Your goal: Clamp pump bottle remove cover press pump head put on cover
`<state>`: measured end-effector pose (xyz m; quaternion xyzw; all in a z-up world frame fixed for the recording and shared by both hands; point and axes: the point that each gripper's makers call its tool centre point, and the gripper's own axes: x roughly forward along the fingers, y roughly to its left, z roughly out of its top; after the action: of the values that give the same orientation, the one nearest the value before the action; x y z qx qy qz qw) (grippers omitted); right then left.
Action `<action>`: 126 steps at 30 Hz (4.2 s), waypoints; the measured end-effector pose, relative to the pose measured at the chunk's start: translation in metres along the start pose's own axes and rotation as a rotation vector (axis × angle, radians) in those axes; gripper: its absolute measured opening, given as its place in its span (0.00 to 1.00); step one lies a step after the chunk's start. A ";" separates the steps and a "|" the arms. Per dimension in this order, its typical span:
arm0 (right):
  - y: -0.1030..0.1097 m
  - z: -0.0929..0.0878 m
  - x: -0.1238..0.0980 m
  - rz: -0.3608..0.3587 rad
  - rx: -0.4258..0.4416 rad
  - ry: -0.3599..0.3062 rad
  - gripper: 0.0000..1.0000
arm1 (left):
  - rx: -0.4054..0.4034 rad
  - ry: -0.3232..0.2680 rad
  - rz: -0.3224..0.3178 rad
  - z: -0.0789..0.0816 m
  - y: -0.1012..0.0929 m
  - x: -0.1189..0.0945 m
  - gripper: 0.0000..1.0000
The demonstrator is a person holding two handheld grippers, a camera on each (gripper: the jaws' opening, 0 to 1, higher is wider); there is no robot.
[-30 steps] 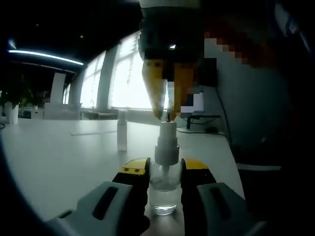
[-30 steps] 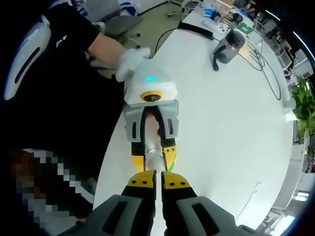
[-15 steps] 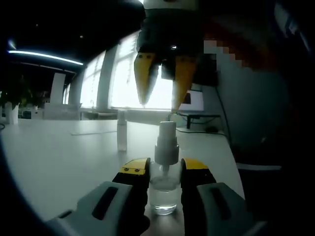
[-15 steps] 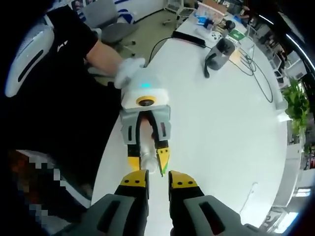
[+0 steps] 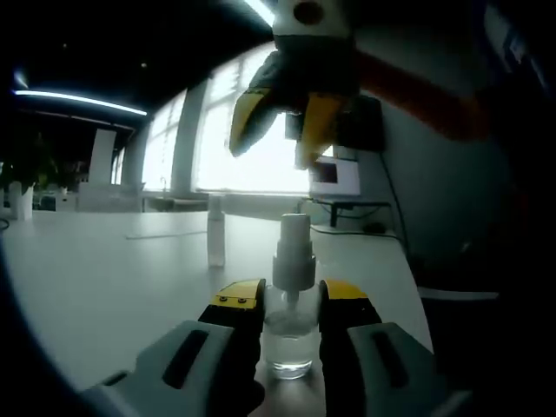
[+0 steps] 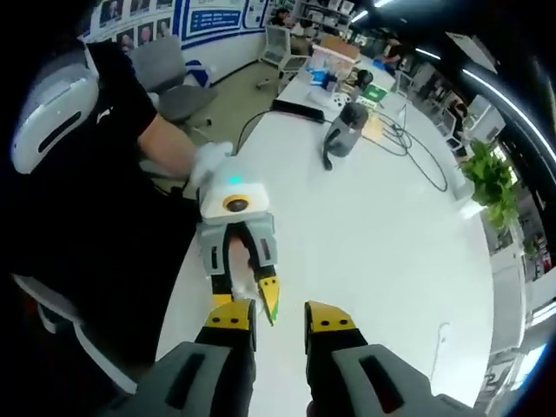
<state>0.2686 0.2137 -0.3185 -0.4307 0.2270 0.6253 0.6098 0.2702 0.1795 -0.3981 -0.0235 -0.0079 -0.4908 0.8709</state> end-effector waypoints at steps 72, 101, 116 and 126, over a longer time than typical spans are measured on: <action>-0.013 -0.067 -0.084 -0.983 0.728 -0.785 0.22 | 0.003 0.011 0.002 -0.002 0.000 0.001 0.16; 0.027 -0.131 -0.046 -1.096 0.825 -0.617 0.22 | 0.007 0.016 0.006 -0.003 0.001 0.000 0.16; 0.031 -0.159 -0.023 -1.087 0.888 -0.540 0.22 | 0.010 0.016 0.009 -0.003 0.001 0.000 0.16; 0.035 -0.173 -0.008 -1.099 0.958 -0.504 0.21 | 0.011 0.017 0.010 -0.003 0.001 0.000 0.16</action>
<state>0.2792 0.0632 -0.4115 -0.0153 0.0805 0.1452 0.9860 0.2710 0.1800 -0.4010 -0.0145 -0.0032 -0.4867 0.8734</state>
